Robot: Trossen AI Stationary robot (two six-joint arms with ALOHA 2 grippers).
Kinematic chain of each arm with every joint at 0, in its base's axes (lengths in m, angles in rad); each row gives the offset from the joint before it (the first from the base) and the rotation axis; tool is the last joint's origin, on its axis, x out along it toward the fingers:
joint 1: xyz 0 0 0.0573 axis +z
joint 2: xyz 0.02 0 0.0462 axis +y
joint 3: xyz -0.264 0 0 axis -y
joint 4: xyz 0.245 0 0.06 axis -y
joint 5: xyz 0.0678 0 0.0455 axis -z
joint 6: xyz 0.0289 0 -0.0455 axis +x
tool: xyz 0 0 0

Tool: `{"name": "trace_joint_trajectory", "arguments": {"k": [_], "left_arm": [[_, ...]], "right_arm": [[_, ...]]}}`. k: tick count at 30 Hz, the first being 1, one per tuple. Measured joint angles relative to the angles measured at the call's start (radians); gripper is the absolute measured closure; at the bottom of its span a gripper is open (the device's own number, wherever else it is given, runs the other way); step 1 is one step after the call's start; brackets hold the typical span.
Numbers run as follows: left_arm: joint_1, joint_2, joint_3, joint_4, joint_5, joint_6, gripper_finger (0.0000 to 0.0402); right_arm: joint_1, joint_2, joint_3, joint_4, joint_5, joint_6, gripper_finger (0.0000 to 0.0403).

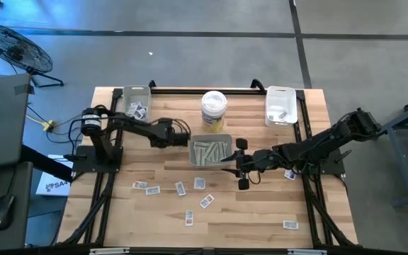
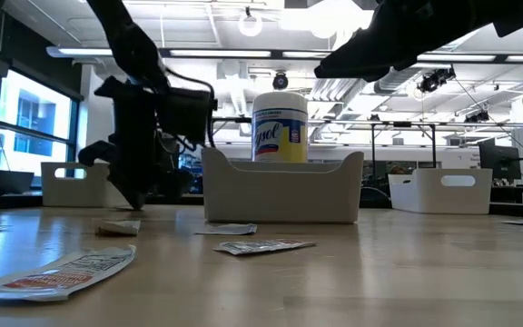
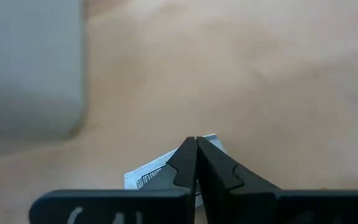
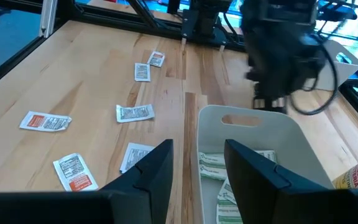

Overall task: Pick & Place First Aid Supplies
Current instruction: Put the ointment pack into the white bin

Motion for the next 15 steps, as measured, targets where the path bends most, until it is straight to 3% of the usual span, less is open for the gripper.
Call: {"name": "trace_joint_trajectory", "arguments": {"k": [7, 15], "left_arm": [[-0.186, 0.002, 0.009, -0.056, 0.018, -0.087, 0.0392], [-0.300, -0.048, 0.005, -0.122, -0.020, -0.136, 0.0392]], "right_arm": [[0.000, 0.000, 0.000, 0.000, -0.003, 0.000, 0.0265], [0.000, 0.000, 0.000, 0.000, -0.003, 0.000, 0.0265]]}}
